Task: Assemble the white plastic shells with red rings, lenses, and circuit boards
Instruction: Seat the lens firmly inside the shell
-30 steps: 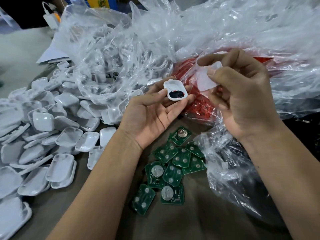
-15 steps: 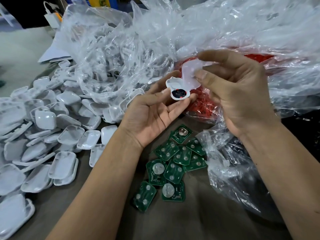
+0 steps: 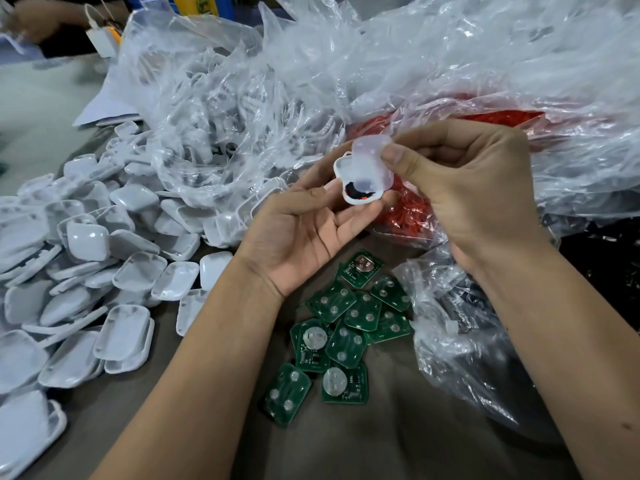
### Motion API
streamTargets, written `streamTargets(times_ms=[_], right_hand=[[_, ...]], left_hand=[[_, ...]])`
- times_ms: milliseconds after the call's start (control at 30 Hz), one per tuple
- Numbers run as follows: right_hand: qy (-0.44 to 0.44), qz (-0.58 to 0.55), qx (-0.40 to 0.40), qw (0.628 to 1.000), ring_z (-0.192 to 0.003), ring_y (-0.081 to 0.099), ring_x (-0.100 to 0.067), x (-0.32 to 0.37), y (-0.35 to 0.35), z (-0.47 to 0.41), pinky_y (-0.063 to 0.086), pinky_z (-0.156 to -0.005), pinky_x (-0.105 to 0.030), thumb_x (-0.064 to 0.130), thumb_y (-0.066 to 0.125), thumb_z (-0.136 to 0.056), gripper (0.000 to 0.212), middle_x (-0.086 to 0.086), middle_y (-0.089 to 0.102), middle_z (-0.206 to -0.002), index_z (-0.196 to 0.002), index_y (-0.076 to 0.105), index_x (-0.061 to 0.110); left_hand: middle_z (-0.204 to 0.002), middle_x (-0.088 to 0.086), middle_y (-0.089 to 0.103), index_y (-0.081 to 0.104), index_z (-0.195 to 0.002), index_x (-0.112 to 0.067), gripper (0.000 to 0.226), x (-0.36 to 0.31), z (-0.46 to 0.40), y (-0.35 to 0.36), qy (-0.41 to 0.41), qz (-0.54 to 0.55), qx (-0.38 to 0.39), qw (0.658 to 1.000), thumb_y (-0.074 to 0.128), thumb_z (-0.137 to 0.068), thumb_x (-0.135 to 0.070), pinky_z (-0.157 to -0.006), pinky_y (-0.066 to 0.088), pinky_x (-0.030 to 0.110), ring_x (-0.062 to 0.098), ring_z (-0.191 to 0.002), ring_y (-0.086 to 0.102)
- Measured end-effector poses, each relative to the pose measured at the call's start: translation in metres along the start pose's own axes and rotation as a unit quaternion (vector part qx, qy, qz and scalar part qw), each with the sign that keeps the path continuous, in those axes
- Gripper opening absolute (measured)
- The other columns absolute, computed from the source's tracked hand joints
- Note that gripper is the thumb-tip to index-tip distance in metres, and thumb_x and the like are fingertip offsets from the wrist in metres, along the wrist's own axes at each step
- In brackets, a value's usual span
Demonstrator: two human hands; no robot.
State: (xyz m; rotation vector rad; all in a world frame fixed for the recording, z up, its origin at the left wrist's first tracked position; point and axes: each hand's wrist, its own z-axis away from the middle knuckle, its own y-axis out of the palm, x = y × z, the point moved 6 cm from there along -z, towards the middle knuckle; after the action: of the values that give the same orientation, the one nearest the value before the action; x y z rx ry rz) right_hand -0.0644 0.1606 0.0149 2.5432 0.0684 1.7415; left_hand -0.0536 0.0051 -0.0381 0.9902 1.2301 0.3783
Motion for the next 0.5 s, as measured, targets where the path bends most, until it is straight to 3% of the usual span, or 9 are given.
streamTargets(times_ms=[133,267,400,500], right_hand=[[-0.019,0.052,0.017,0.998,-0.065,0.074,-0.02,-0.0013,0.002,0.0002,0.061,-0.062,-0.026,0.01,0.089,-0.079,0.013,0.0,0.079,-0.079,-0.083,0.078,0.015],[-0.026,0.083,0.022,0.996,-0.063,0.074,-0.022,-0.0009,0.0039,0.0012,0.061,-0.06,-0.027,0.011,0.089,-0.08,0.012,0.001,0.078,-0.077,-0.082,0.078,0.016],[-0.031,0.142,0.026,0.989,-0.059,0.069,-0.029,-0.0025,0.0058,0.0023,0.061,-0.058,-0.045,0.016,0.089,-0.08,0.01,-0.004,0.076,-0.073,-0.081,0.079,0.017],[-0.03,0.161,0.025,0.986,-0.064,0.066,-0.035,-0.0042,0.008,0.0031,0.06,-0.061,-0.048,0.02,0.089,-0.081,0.011,-0.006,0.074,-0.074,-0.081,0.079,0.019]], left_hand=[[-0.127,0.023,0.067,0.053,-0.143,-0.005,0.056,0.0005,0.0,0.0003,-0.005,-0.013,0.023,1.0,0.057,-0.087,0.002,-0.093,0.061,0.041,0.046,-0.102,0.072],[-0.126,0.023,0.068,0.062,-0.134,-0.005,0.046,0.0004,-0.0005,0.0004,-0.007,-0.003,0.043,0.999,0.055,-0.09,0.002,-0.093,0.06,0.041,0.046,-0.104,0.071],[-0.122,0.017,0.072,0.073,-0.123,-0.007,0.04,0.0006,-0.0009,-0.0017,-0.002,-0.001,0.04,0.999,0.055,-0.089,0.003,-0.092,0.061,0.04,0.041,-0.106,0.072],[-0.122,0.017,0.072,0.074,-0.121,-0.007,0.039,0.0004,-0.0007,-0.0015,0.002,0.001,0.033,0.999,0.056,-0.088,0.004,-0.092,0.061,0.039,0.039,-0.107,0.072]])
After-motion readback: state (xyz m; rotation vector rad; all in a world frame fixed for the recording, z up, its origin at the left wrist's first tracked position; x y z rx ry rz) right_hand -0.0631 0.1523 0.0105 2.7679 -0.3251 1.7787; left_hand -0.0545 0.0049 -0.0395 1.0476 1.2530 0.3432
